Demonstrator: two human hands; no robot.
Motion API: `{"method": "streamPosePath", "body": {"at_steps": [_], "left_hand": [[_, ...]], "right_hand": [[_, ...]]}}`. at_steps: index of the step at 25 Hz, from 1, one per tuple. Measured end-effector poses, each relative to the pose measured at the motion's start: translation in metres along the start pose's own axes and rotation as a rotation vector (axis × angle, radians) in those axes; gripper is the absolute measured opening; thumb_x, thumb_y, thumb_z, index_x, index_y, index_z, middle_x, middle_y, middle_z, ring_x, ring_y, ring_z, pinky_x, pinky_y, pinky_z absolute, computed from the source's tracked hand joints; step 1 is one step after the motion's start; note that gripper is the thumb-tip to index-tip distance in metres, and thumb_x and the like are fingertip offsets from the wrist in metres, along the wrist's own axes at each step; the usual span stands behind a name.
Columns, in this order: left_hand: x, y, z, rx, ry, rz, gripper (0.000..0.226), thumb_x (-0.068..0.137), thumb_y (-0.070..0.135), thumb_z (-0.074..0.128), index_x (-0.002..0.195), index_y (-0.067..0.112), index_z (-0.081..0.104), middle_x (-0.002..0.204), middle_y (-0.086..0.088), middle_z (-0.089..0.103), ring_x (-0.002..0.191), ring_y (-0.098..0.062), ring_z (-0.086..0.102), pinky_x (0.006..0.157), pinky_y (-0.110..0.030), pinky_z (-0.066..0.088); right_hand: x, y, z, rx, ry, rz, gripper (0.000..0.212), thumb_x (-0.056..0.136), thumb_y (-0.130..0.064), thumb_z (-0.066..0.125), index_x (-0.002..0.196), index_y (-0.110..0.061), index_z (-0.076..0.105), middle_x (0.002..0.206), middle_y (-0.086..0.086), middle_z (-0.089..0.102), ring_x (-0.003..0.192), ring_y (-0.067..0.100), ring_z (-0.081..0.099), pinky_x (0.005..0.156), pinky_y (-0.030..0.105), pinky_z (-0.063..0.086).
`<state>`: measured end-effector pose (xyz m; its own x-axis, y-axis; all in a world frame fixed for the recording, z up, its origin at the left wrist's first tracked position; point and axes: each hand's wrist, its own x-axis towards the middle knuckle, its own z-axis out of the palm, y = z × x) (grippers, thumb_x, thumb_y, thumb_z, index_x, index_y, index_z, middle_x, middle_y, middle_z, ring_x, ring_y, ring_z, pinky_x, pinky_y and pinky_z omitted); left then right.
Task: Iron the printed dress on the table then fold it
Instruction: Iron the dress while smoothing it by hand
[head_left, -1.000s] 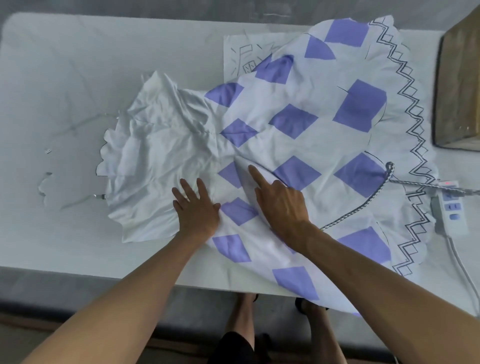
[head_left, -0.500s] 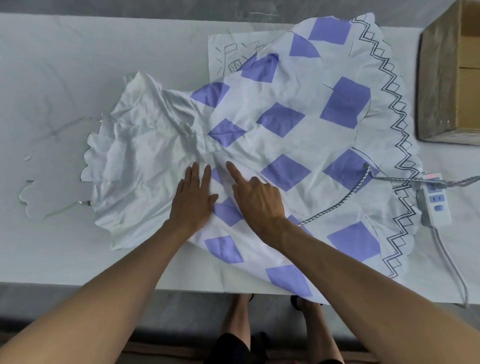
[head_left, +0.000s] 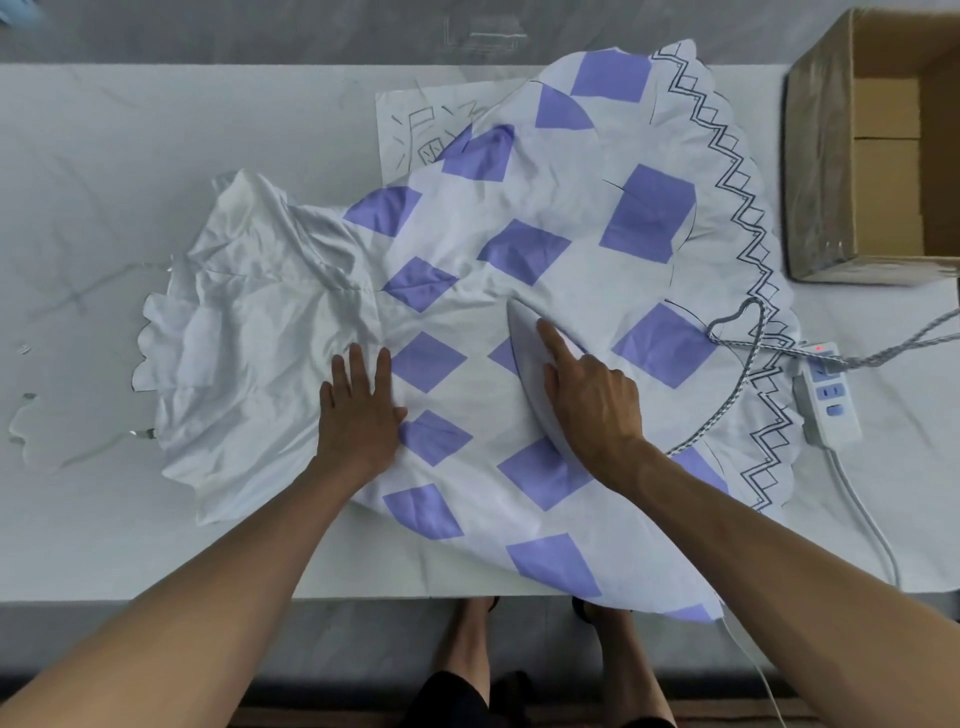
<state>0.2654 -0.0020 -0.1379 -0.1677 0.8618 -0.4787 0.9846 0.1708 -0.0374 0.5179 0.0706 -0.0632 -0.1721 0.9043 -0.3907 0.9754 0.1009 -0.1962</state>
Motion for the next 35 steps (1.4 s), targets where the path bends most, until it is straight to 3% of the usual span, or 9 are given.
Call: {"method": "streamPosePath", "body": {"at_steps": [6,8,11,14,18,23,27,32,35], "left_hand": [[0.002,0.01,-0.015,0.024,-0.088,-0.027,0.075,0.099,0.037,0.042,0.155,0.012,-0.002,0.159,-0.024,-0.003,0.146,-0.044,0.005,0.117,-0.049,0.015],[0.005,0.019,-0.026,-0.04,-0.107,-0.096,0.072,0.096,0.031,0.046,0.154,0.01,0.008,0.159,-0.024,0.001,0.146,-0.042,0.008,0.118,-0.047,0.015],[0.006,0.042,-0.04,-0.101,0.049,-0.081,0.063,0.091,0.017,0.051,0.147,0.006,0.027,0.157,-0.026,0.011,0.145,-0.041,0.016,0.116,-0.045,0.018],[0.01,0.071,-0.043,-0.123,0.131,0.069,0.06,0.09,0.01,0.051,0.147,0.003,0.03,0.155,-0.027,0.019,0.142,-0.041,0.024,0.113,-0.045,0.026],[0.019,0.095,-0.044,-0.147,-0.023,0.05,0.06,0.101,0.024,0.038,0.153,0.011,0.011,0.158,-0.024,0.005,0.145,-0.044,0.008,0.117,-0.046,0.017],[0.025,0.101,-0.04,-0.102,-0.19,0.011,0.076,0.099,0.053,0.032,0.154,0.019,-0.009,0.157,-0.027,-0.015,0.145,-0.047,-0.009,0.118,-0.054,0.007],[0.028,0.11,-0.045,-0.118,-0.22,-0.043,0.081,0.097,0.059,0.033,0.154,0.017,-0.005,0.157,-0.028,-0.014,0.145,-0.047,-0.01,0.117,-0.055,0.006],[0.031,0.12,-0.053,-0.137,-0.218,-0.098,0.076,0.097,0.057,0.037,0.152,0.013,0.008,0.157,-0.03,-0.008,0.145,-0.048,-0.005,0.118,-0.053,0.005],[0.032,0.126,-0.053,-0.131,-0.193,-0.119,0.074,0.096,0.055,0.04,0.149,0.012,0.013,0.156,-0.03,-0.005,0.145,-0.047,-0.002,0.118,-0.051,0.006]], "right_hand": [[-0.001,0.048,-0.016,0.037,0.015,0.112,0.049,0.103,-0.031,0.03,0.151,-0.035,0.02,0.089,0.014,0.063,0.064,0.033,0.054,0.054,0.033,0.031],[-0.005,0.059,-0.021,0.078,0.036,0.146,0.049,0.102,-0.03,0.033,0.15,-0.035,0.023,0.087,0.015,0.064,0.062,0.032,0.049,0.056,0.033,0.031],[-0.006,0.056,-0.025,0.107,0.035,0.107,0.05,0.102,-0.029,0.033,0.151,-0.032,0.022,0.089,0.014,0.064,0.064,0.028,0.047,0.057,0.033,0.03],[0.001,0.03,-0.022,0.108,0.009,-0.039,0.051,0.103,-0.034,0.031,0.152,-0.034,0.017,0.091,0.014,0.063,0.071,0.032,0.058,0.057,0.034,0.032],[0.005,0.004,-0.007,-0.002,-0.056,-0.16,0.054,0.104,-0.03,0.03,0.153,-0.032,0.008,0.101,0.013,0.063,0.08,0.033,0.062,0.061,0.034,0.034],[0.005,0.042,-0.011,0.021,-0.002,-0.048,0.054,0.103,-0.026,0.032,0.153,-0.033,0.013,0.097,0.012,0.063,0.078,0.031,0.061,0.058,0.033,0.031],[0.005,0.084,-0.02,0.07,0.055,0.039,0.051,0.102,-0.028,0.034,0.151,-0.034,0.021,0.087,0.011,0.065,0.069,0.032,0.059,0.055,0.032,0.033],[0.004,0.126,-0.031,0.083,0.069,0.127,0.05,0.101,-0.03,0.036,0.149,-0.036,0.026,0.094,0.015,0.065,0.073,0.037,0.06,0.059,0.034,0.032],[0.001,0.151,-0.035,0.072,0.097,0.157,0.05,0.101,-0.029,0.036,0.149,-0.033,0.026,0.085,0.019,0.064,0.072,0.038,0.061,0.058,0.035,0.033]]}}
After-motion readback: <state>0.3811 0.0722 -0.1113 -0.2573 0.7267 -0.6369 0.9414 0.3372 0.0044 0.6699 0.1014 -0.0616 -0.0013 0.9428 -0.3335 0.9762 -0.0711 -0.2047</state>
